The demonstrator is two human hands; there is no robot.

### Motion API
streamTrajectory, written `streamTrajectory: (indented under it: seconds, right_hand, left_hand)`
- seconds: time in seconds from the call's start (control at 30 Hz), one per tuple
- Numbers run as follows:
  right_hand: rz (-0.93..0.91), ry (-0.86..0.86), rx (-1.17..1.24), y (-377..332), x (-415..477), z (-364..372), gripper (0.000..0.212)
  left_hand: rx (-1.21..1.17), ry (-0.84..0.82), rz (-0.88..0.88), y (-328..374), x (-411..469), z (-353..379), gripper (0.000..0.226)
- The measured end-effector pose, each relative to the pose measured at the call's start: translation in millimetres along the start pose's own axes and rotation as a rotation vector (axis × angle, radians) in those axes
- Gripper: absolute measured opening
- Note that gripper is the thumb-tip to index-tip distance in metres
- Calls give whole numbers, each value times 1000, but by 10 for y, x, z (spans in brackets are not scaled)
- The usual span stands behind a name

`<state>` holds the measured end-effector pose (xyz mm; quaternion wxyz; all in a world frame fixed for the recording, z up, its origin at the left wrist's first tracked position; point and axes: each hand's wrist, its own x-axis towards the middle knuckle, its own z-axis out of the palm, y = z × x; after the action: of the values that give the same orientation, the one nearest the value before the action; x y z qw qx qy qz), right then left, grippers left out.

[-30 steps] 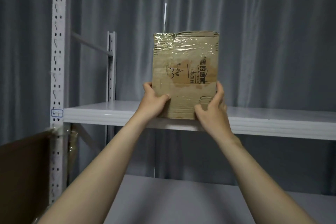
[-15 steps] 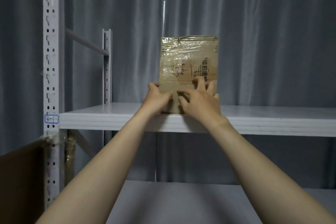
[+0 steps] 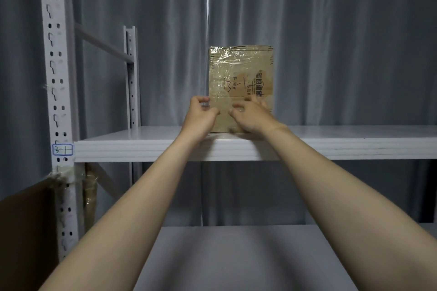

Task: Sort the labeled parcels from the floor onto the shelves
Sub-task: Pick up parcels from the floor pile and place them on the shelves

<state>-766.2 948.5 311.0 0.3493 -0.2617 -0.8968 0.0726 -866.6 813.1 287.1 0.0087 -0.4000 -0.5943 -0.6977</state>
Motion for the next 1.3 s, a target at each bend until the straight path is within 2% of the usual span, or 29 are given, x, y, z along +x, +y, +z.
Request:
streamTrajectory:
  seconds: [0.1, 0.2, 0.33, 0.47, 0.63, 0.77, 0.97, 1.2, 1.3]
  right_hand:
    - [-33, 286, 229, 143, -256, -106, 30]
    - [2, 486, 423, 391, -650, -339, 20]
    - [51, 675, 448, 928, -1282, -667, 20]
    - [217, 745, 395, 1635, -2039, -906, 22]
    - [520, 714, 289, 2594, -3276, -1060, 25]
    - [814, 650, 279, 3252, -4285, -1076, 26]
    - [1216, 504, 352, 4182, -5794, -891, 26]
    - [1622, 303, 476, 5071, -7525, -12, 24]
    - [1736, 135, 496, 5257, -8178, 536, 20]
  left_hand:
    - [-128, -4, 74, 109, -137, 136, 18]
    - [-277, -127, 132, 268, -373, 434, 18]
    - [-363, -348, 146, 402, -807, 1070, 26]
    - [-413, -569, 89, 393, -1326, 1871, 23]
    - [-403, -830, -38, 170, -2159, 2934, 25]
    - [-300, -1043, -152, -167, -2979, 3725, 19]
    - [-84, -1348, -445, -938, -4329, 4777, 11]
    - [201, -1488, -779, -2278, -5889, 5263, 16]
    - [358, -1536, -931, -2998, -6459, 5248, 21]
